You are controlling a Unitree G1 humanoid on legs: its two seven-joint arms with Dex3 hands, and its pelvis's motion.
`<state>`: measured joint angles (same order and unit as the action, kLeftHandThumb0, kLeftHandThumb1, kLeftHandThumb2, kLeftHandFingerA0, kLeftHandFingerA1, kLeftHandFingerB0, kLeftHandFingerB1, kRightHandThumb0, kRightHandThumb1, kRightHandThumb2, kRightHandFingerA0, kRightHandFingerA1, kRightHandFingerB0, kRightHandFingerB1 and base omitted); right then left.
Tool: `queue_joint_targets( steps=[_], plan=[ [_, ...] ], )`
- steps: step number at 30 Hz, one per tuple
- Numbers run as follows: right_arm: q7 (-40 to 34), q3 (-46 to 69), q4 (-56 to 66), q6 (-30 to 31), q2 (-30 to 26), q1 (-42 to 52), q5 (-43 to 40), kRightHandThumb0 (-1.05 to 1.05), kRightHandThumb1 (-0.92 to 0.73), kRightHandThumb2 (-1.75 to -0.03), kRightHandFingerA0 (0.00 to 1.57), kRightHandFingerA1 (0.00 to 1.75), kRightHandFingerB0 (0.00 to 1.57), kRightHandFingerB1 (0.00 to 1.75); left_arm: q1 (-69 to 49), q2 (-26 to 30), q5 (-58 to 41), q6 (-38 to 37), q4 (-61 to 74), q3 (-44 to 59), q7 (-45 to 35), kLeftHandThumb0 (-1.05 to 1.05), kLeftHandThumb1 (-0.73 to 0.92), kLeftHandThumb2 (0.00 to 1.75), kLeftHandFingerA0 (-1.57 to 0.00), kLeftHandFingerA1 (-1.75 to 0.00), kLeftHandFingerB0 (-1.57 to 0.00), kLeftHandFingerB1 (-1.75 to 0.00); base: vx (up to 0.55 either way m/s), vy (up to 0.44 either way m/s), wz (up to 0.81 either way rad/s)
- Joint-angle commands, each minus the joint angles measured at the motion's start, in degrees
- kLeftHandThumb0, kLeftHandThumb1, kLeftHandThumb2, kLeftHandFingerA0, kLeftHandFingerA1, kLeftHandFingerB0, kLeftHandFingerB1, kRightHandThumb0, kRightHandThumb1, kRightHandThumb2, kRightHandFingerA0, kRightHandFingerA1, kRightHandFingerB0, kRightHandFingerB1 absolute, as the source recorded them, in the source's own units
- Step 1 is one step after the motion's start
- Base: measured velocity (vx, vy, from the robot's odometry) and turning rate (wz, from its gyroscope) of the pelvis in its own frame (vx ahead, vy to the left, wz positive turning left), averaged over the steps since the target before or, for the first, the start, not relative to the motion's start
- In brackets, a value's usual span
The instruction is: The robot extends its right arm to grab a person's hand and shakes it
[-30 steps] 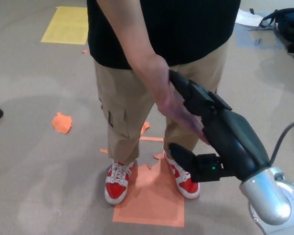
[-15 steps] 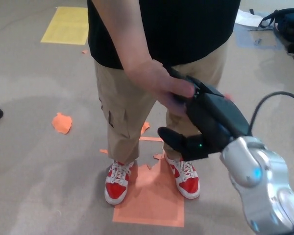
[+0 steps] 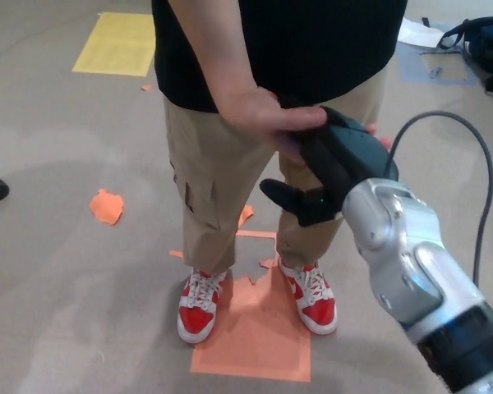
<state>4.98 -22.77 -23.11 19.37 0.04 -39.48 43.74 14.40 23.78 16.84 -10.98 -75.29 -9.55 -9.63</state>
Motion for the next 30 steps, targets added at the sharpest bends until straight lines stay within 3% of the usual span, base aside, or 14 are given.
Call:
queue_joint_targets(
  steps=[1,2,3,4,5,6,11,13,14,15,16,18,25,30],
  plan=[
    [-14.38,1.76,-10.4,-0.15,1.16,1.0,-0.26,-0.78,-0.55,-0.92,0.0,0.19,0.0,0.1,-0.22,1.32,-0.11,-1.05,-0.56,0.73,-0.25,-0.84,0.92,0.73,-0.27,-0.36,-0.23,-0.35,0.0,0.0,0.0],
    [-16.98,2.15,-10.66,-1.69,1.38,1.22,-0.46,-0.67,-0.6,-0.59,0.17,0.35,0.03,0.15,-0.24,1.3,0.08,-1.11,-0.59,0.59,-0.3,-0.81,0.92,0.73,-0.26,-0.36,-0.22,-0.34,0.0,0.0,0.0],
    [-21.04,2.66,-10.94,-4.27,1.62,1.64,-0.68,-0.67,-0.51,-0.82,0.19,0.46,0.02,0.21,-0.31,1.22,0.3,-1.15,-0.67,0.38,-0.44,-0.81,0.92,0.73,-0.26,-0.35,-0.22,-0.33,0.0,0.0,0.0],
    [-21.9,2.68,-11.09,-4.9,1.65,1.66,-0.67,-0.67,-0.51,-0.82,0.19,0.46,0.02,0.21,-0.34,1.16,0.37,-1.01,-0.72,0.31,-0.42,-0.81,0.92,0.73,-0.26,-0.35,-0.22,-0.33,0.0,0.0,0.0],
    [-22.36,2.7,-11.01,-5.16,1.69,1.67,-0.64,-0.34,-0.42,-0.97,0.03,0.47,0.0,0.49,-0.31,1.12,0.47,-0.83,-0.77,0.21,-0.47,-0.82,0.92,0.73,-0.26,-0.36,-0.22,-0.34,0.0,0.0,0.0],
    [-23.45,3.05,-10.9,-5.81,1.95,1.64,-0.87,-0.53,-0.61,-0.58,0.38,0.39,0.08,0.25,-0.33,1.08,0.7,-0.87,-0.81,-0.02,-0.46,-0.78,0.92,0.75,-0.26,-0.36,-0.22,-0.34,0.0,0.0,0.0],
    [-30.4,3.08,-11.43,-11.75,1.44,2.26,-0.75,-0.32,-0.58,-0.57,0.7,0.5,0.27,0.31,-0.95,0.89,-0.45,-0.78,-0.63,0.86,-1.49,-0.83,0.92,0.71,-0.26,-0.36,-0.21,-0.33,0.0,0.0,0.0],
    [-32.94,3.11,-11.67,-13.94,1.18,2.53,-0.83,-0.32,-0.58,-0.62,0.72,0.54,0.29,0.34,-1.07,0.95,-0.55,-1.08,-0.62,1.0,-1.41,-0.81,0.92,0.71,-0.27,-0.36,-0.22,-0.34,0.0,0.0,0.0],
    [-33.6,3.01,-11.64,-14.35,1.1,2.7,-0.72,-0.2,-0.41,-0.89,0.62,0.7,0.17,0.5,-1.2,0.92,-0.56,-1.2,-0.64,1.02,-1.32,-0.8,0.92,0.72,-0.27,-0.37,-0.24,-0.35,0.0,0.0,0.0],
    [-33.93,2.97,-11.67,-14.51,1.09,2.76,-0.7,-0.2,-0.41,-0.89,0.62,0.7,0.17,0.5,-1.25,0.9,-0.48,-1.15,-0.67,0.96,-1.28,-0.8,0.92,0.72,-0.27,-0.37,-0.24,-0.35,0.0,0.0,0.0],
    [-34.68,2.87,-11.11,-15.04,1.05,3.4,-0.63,-0.27,-0.56,-0.62,0.72,0.57,0.31,0.35,-1.56,0.87,-0.51,-0.76,-0.74,1.01,-1.09,-0.81,0.92,0.71,-0.29,-0.37,-0.25,-0.35,0.0,0.0,0.0],
    [-35.03,2.86,-10.34,-15.64,0.95,4.05,-0.76,-0.18,-0.59,-0.57,0.61,0.48,0.33,0.33,-1.84,0.82,-0.61,-0.59,-0.73,1.08,-1.21,-0.8,0.92,0.72,-0.26,-0.36,-0.21,-0.34,0.0,0.0,0.0],
    [-34.93,3.04,1.14,-18.34,0.43,10.45,-1.15,-0.16,-0.6,-0.58,0.51,0.43,0.37,0.34,-2.95,0.74,0.84,-1.46,-0.46,0.0,0.09,-0.8,0.92,0.73,-0.31,-0.37,-0.25,-0.35,0.0,0.0,0.0],
    [-29.48,0.16,29.1,-14.34,0.85,21.03,4.1,-0.24,-0.6,-0.58,0.52,0.41,0.43,0.36,-2.23,0.95,-0.05,-1.68,-0.35,0.81,-0.94,-0.78,0.92,0.72,-0.26,-0.35,-0.21,-0.32,0.0,0.0,0.0]
  ],
)
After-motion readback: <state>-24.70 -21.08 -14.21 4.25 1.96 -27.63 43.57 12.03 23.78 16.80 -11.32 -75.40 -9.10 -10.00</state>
